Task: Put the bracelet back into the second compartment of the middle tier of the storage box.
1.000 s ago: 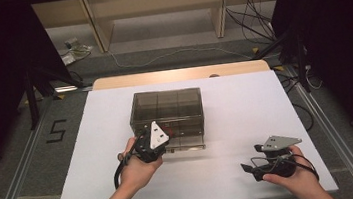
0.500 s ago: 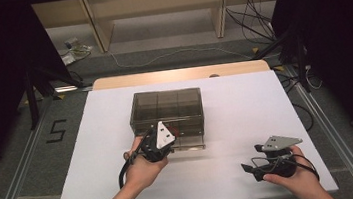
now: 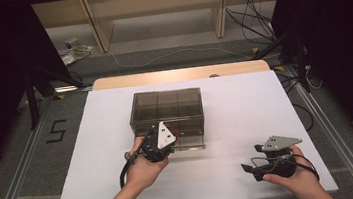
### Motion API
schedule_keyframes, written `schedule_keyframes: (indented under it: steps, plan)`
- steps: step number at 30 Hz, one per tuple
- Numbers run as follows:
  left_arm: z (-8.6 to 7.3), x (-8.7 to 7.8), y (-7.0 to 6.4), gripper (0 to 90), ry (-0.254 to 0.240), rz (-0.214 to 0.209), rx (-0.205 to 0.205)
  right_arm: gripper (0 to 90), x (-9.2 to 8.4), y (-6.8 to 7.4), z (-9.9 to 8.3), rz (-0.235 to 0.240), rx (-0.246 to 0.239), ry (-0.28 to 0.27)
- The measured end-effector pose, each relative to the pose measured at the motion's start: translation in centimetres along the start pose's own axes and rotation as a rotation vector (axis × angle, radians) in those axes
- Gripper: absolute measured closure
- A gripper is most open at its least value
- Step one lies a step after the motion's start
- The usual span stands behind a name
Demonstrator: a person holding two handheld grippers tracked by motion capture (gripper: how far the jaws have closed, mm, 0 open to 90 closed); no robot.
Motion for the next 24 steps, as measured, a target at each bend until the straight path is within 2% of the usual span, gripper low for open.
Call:
schedule_keyframes:
  steps: [5, 24]
  plan:
    - [0.2, 0.6, -0.2, 87.7, 0.01, -0.006, 0.002, 16.8, 0.0, 0.0, 0.0, 0.001, -0.003, 0.001]
    - [-0.3, 1.2, 0.1, 87.7, 0.034, -0.007, 0.001, 16.8, 0.0, 0.0, 0.0, 0.001, 0.0, -0.001]
Point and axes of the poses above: each handheld gripper's, and its own axes: x roughly forward along the jaws, z roughly out of its top, y roughly to its left, the point moved 3 cm from there along x, roughly forward along the jaws, and after that the axes turned 14 degrees about -x, right-handed, at the moved point
